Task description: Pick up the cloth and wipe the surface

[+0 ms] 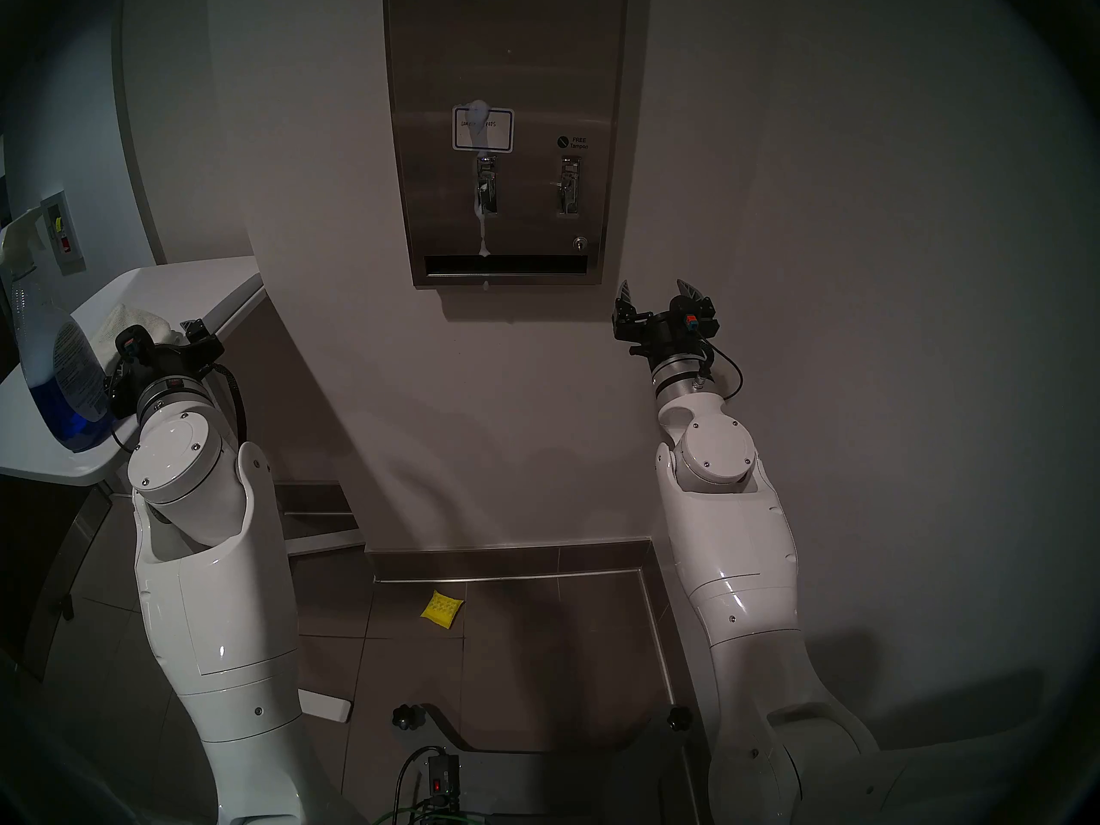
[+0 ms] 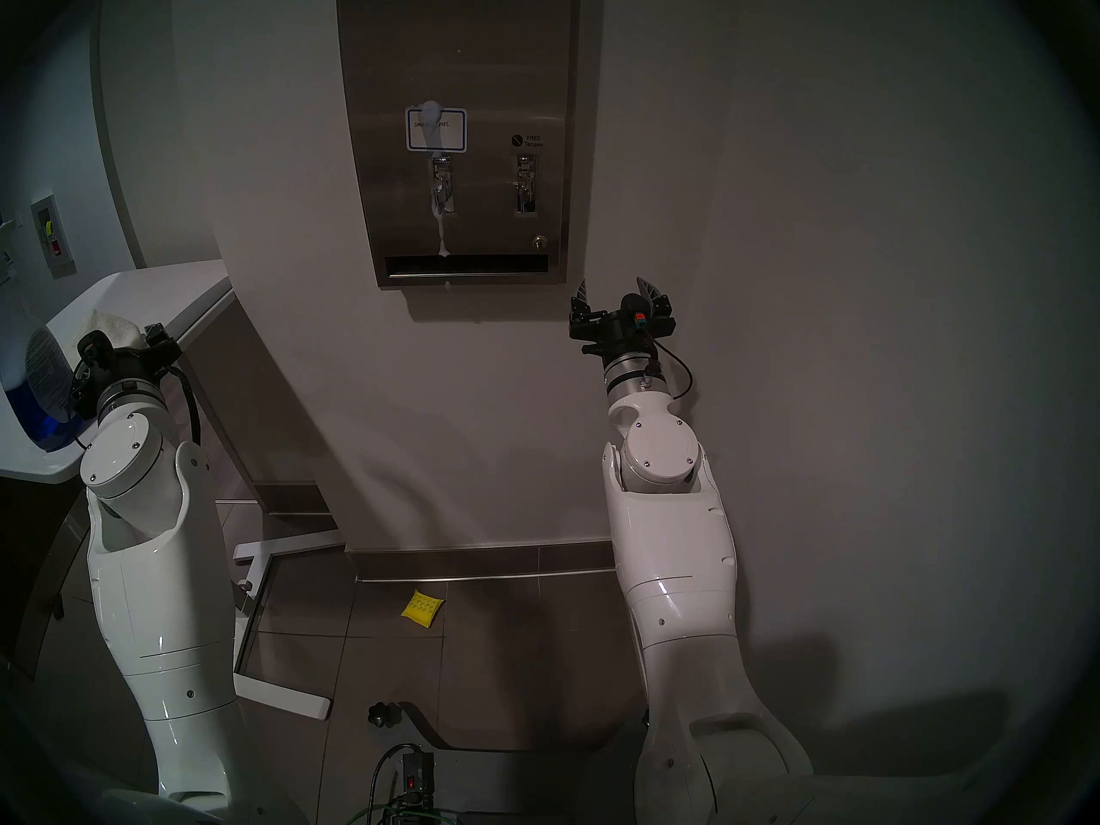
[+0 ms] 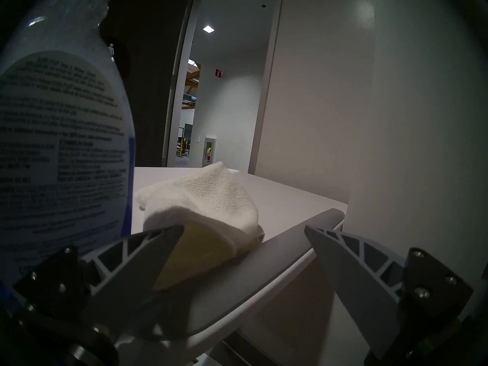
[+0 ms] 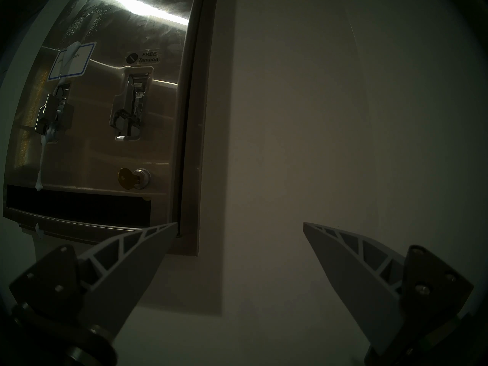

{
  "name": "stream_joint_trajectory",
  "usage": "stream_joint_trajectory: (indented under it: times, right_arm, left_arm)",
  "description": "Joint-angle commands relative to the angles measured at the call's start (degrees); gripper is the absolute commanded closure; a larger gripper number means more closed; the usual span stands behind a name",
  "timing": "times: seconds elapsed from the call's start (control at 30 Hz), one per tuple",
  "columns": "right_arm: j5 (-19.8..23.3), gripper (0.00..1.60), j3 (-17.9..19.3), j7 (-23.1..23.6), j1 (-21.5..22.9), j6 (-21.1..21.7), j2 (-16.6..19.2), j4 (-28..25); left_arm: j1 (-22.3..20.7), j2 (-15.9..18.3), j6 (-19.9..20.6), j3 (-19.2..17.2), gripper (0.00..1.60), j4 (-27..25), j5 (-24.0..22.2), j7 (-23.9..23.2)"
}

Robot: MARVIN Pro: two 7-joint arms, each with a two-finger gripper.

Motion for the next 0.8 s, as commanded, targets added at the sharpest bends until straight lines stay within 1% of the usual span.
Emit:
stream_joint_trajectory:
  times: [0.0, 0.13, 0.43, 0.53, 0.67, 0.7, 0.73, 0.77]
  right_arm:
    - [0.1, 0.0, -0.1, 0.1, 1.7, -0.3, -0.1, -2.1]
    - [0.1, 0.0, -0.1, 0.0, 1.7, -0.3, 0.0, -2.0]
    - [0.2, 0.0, -0.2, -0.1, 1.7, -0.3, 0.1, -2.0]
    - [0.3, 0.0, -0.3, -0.1, 1.7, -0.3, 0.1, -2.0]
    - [0.3, 0.0, -0.3, -0.2, 1.7, -0.3, 0.1, -2.0]
    - [0.3, 0.0, -0.3, -0.2, 1.7, -0.3, 0.2, -2.0]
    - [0.3, 0.0, -0.4, -0.2, 1.7, -0.3, 0.2, -1.9]
    - [0.3, 0.0, -0.4, -0.2, 1.7, -0.3, 0.2, -1.9]
  left_arm:
    - [-1.6, 0.5, -0.7, -0.4, 0.0, 0.2, -0.6, -0.3]
    - [-3.1, 1.5, -1.6, -0.9, 0.0, 2.6, -0.9, -0.1]
    - [-7.5, 5.8, -4.5, -2.6, 0.0, 8.7, -0.7, -1.0]
    - [-8.1, 6.5, -5.3, -2.9, 0.0, 9.7, -1.1, -1.6]
    - [-7.8, 7.1, -6.6, -2.8, 0.0, 9.7, -1.8, -3.2]
    - [-7.4, 7.2, -7.2, -2.5, 0.25, 9.3, -2.4, -4.3]
    - [-6.9, 7.5, -7.7, -2.1, 1.41, 9.0, -2.5, -5.1]
    - [-6.9, 7.5, -7.7, -2.1, 1.41, 9.0, -2.5, -5.1]
